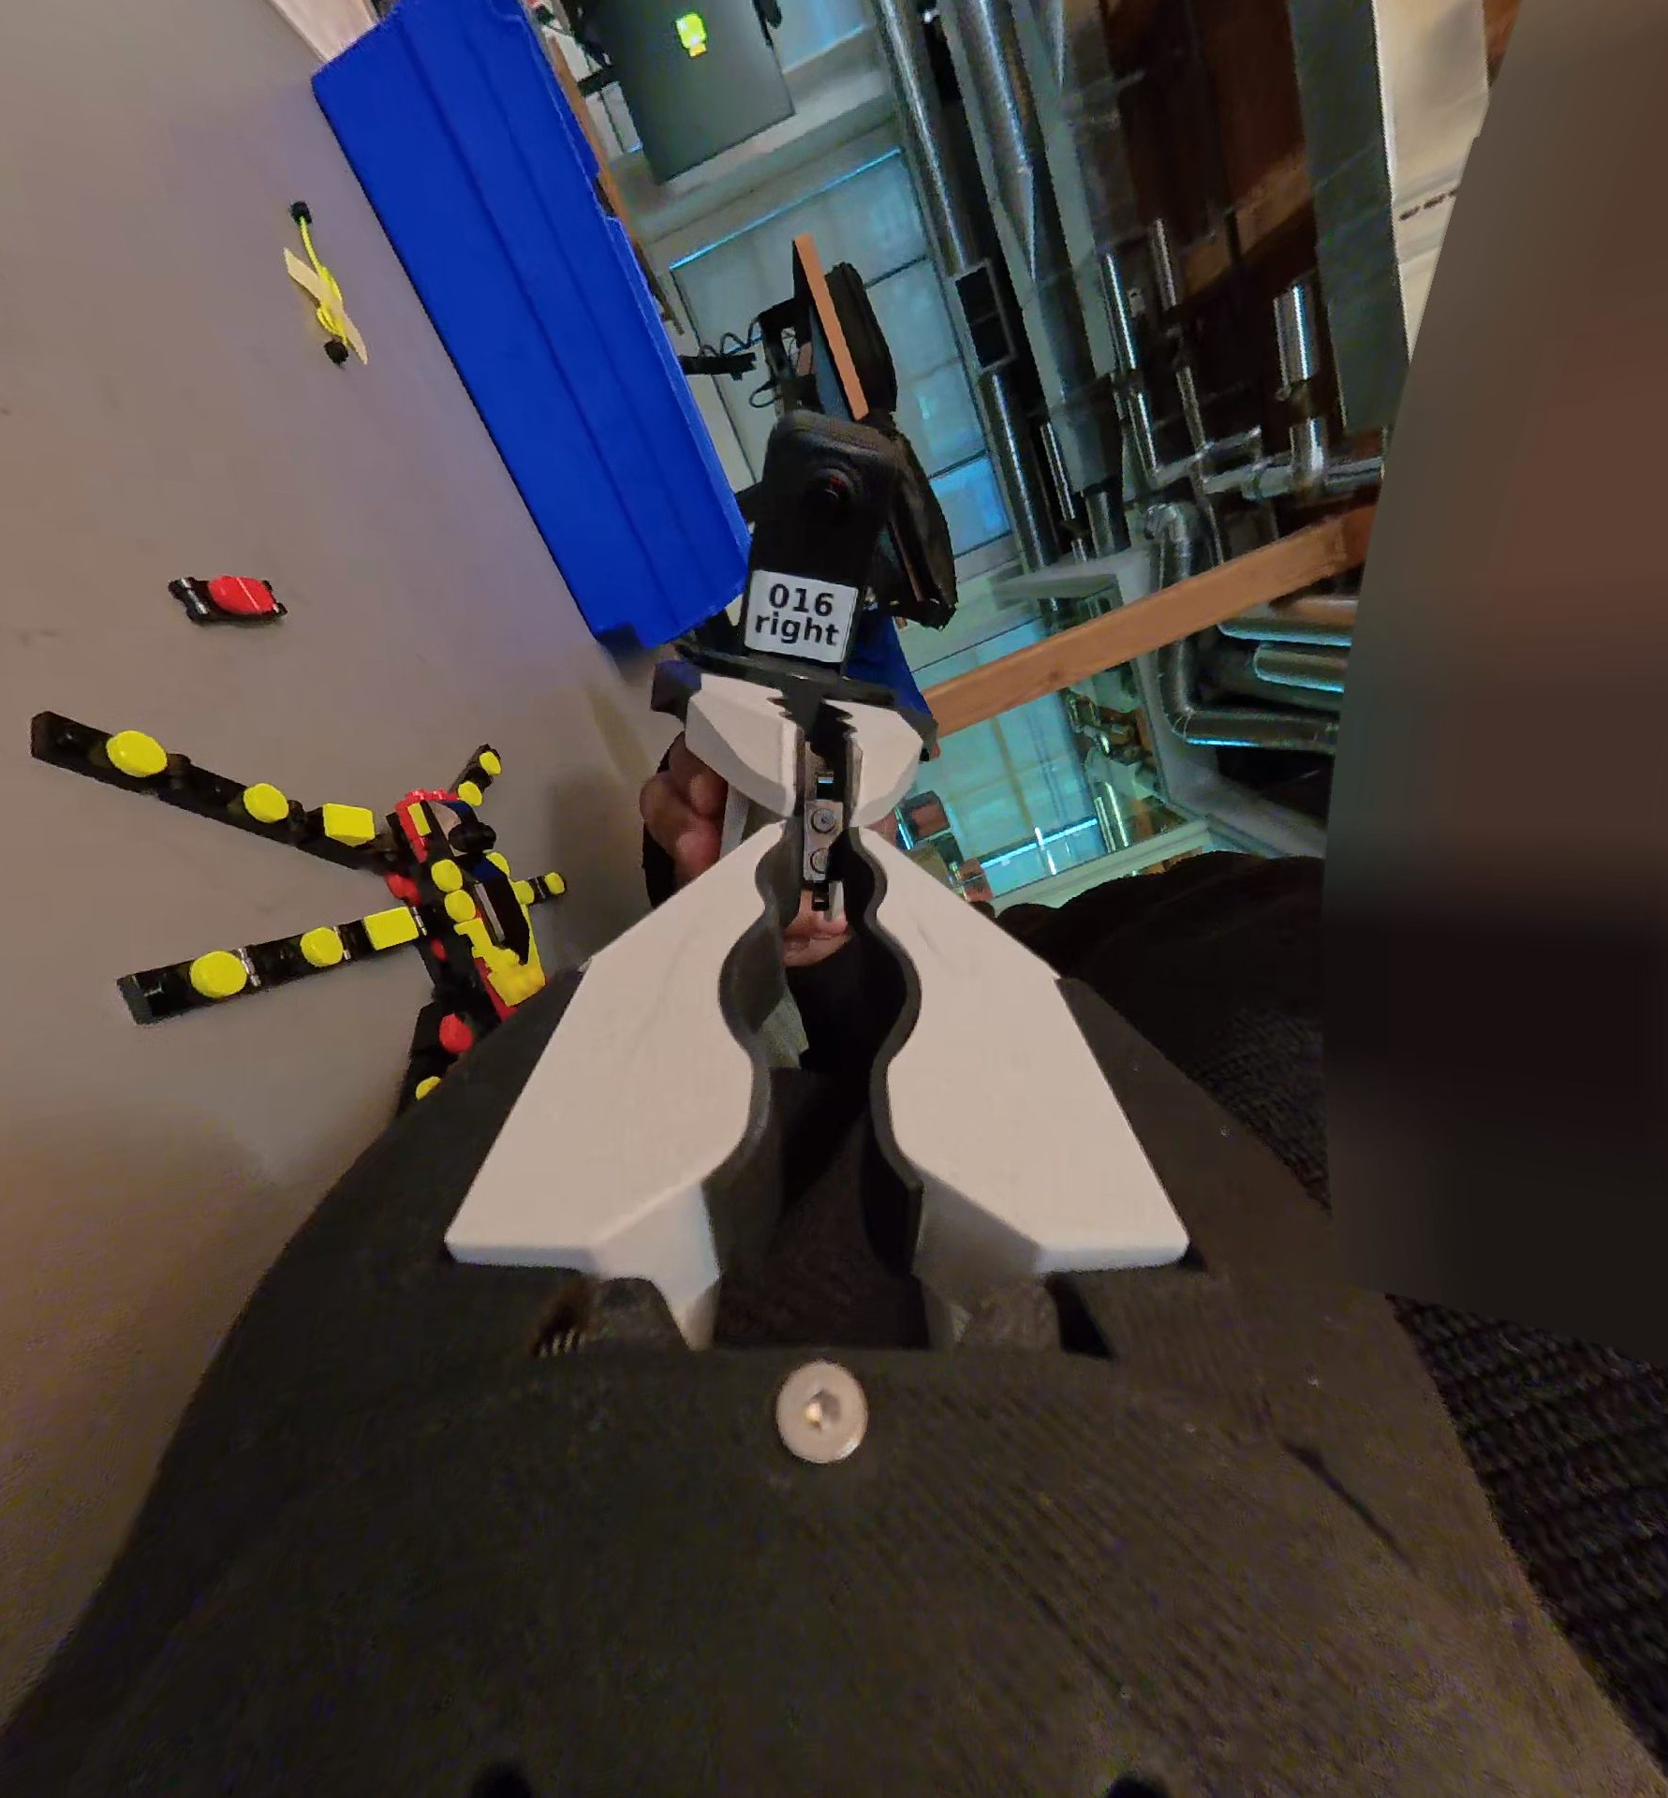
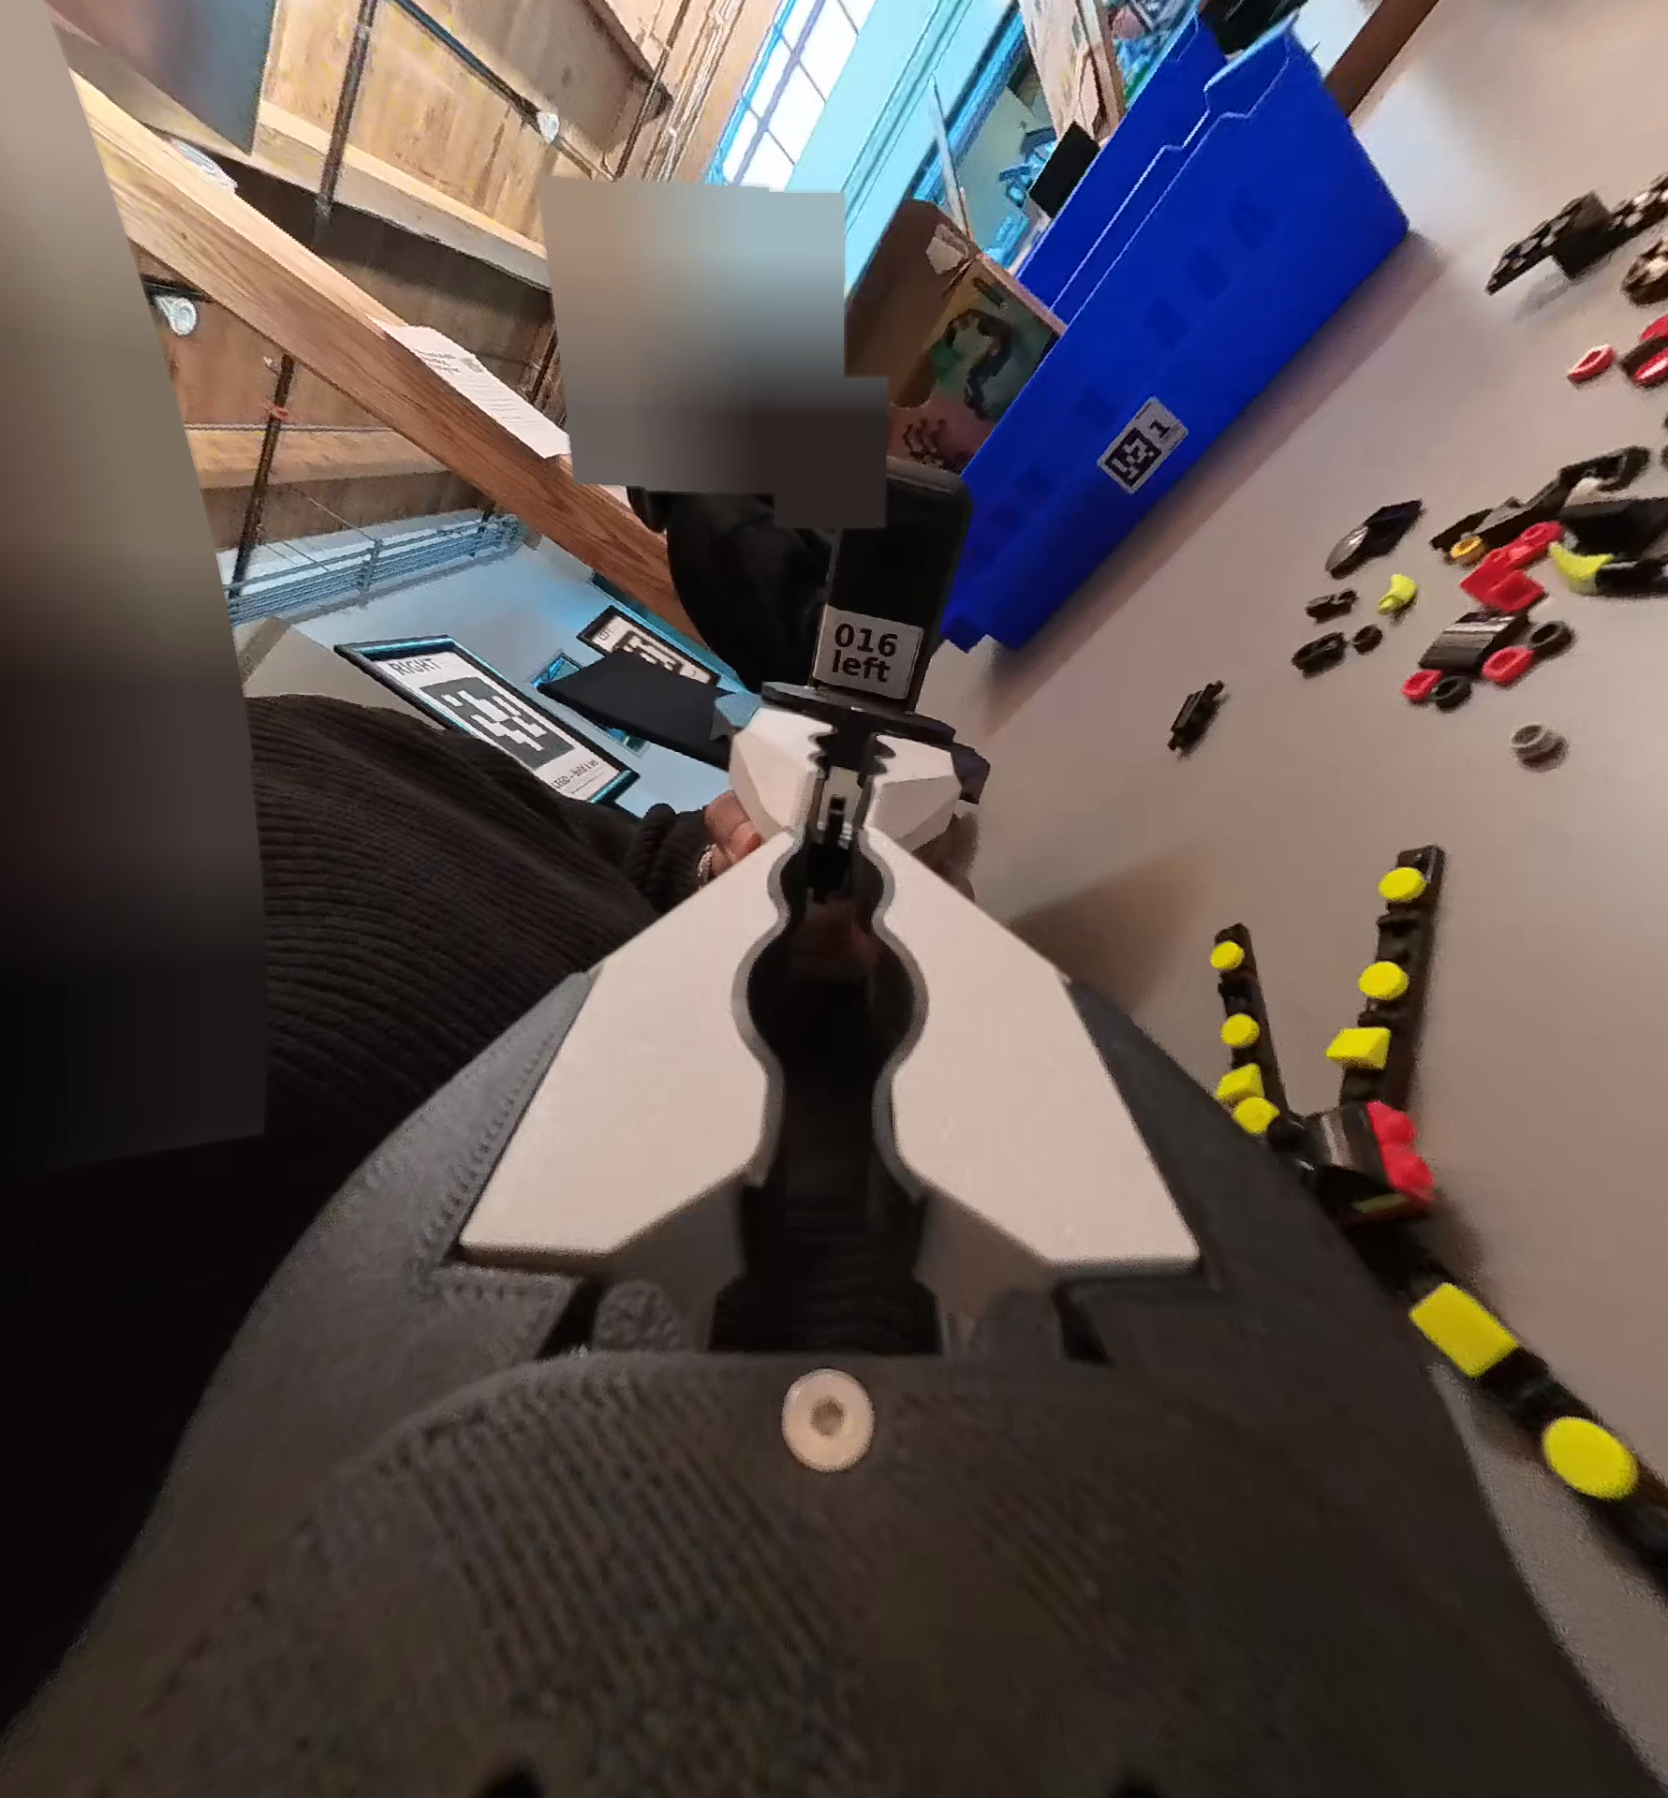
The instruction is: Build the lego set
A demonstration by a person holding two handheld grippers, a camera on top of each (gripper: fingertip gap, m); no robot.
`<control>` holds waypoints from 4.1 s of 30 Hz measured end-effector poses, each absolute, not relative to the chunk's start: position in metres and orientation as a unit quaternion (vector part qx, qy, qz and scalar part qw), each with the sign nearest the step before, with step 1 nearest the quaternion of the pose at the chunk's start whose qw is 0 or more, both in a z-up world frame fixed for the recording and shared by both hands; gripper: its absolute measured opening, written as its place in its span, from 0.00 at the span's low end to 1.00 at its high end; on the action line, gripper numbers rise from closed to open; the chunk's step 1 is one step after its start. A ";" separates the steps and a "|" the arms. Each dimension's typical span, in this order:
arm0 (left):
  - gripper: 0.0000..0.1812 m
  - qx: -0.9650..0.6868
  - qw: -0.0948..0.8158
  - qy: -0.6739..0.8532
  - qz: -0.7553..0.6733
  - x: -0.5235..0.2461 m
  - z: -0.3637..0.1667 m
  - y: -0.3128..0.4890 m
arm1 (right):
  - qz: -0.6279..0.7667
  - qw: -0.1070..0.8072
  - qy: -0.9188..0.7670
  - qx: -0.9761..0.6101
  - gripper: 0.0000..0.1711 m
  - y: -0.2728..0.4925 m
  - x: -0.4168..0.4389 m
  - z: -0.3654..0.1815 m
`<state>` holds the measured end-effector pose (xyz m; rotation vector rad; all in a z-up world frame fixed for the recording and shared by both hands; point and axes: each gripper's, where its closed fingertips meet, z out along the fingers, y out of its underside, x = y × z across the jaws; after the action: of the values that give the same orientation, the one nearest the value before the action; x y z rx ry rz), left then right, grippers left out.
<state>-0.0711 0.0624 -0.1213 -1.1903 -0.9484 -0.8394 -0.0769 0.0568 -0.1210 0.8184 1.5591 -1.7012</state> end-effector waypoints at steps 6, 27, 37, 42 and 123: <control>0.02 -0.544 0.641 -0.409 -0.356 -0.068 -0.124 0.065 | -0.640 0.328 0.625 0.303 0.03 0.059 -0.074 -0.124; 0.15 -0.806 0.559 -0.181 -0.071 -0.040 -0.160 0.074 | -0.570 0.437 0.627 0.302 0.03 0.066 -0.057 -0.139; 0.10 -0.714 0.583 -0.291 -0.257 -0.046 -0.147 0.069 | -0.598 0.283 0.717 0.220 0.03 0.063 -0.056 -0.134; 0.03 -0.751 0.563 -0.267 -0.218 -0.040 -0.157 0.072 | -0.579 0.231 0.758 0.192 0.03 0.060 -0.053 -0.144; 0.00 -0.766 0.577 -0.214 -0.186 -0.032 -0.147 0.070 | -0.571 0.350 0.716 0.197 0.04 0.060 -0.037 -0.140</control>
<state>-0.0323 0.0698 -0.1467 -1.7933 -0.5018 -0.4359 -0.0373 0.0596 -0.1405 0.5095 1.8538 -1.4798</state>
